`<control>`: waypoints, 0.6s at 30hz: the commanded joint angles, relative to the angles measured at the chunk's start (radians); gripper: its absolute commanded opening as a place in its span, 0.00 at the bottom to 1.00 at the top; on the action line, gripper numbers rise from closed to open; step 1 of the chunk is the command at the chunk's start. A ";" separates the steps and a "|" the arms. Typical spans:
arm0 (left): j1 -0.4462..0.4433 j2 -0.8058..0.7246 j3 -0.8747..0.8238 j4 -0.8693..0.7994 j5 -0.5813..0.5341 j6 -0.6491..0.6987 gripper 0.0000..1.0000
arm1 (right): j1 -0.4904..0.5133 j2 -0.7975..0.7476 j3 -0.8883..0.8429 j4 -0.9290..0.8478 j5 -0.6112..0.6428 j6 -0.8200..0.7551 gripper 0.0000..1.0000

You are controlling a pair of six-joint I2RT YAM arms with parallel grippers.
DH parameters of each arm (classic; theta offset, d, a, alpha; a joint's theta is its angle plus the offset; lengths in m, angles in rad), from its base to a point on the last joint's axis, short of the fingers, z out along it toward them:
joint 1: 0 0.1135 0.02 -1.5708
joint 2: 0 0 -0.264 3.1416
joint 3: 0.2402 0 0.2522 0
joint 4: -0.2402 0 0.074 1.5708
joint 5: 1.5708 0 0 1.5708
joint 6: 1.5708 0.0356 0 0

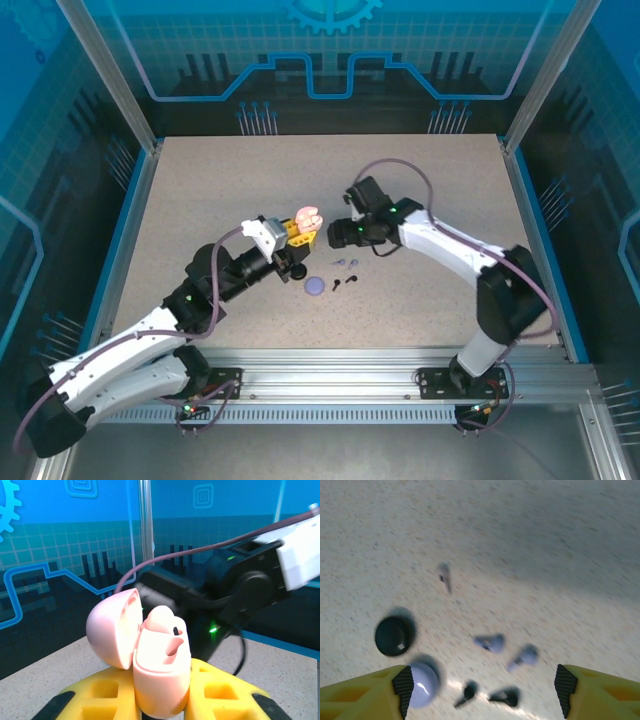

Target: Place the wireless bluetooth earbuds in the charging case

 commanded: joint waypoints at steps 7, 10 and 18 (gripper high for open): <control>-0.008 -0.089 0.067 -0.112 -0.022 -0.013 0.18 | 0.091 0.332 0.332 -0.142 0.052 -0.021 0.65; -0.008 -0.099 0.080 -0.148 -0.024 -0.014 0.18 | 0.113 0.412 0.418 -0.180 0.081 -0.013 0.60; -0.007 -0.109 0.077 -0.151 -0.019 -0.020 0.18 | 0.144 0.552 0.568 -0.274 0.173 -0.013 0.57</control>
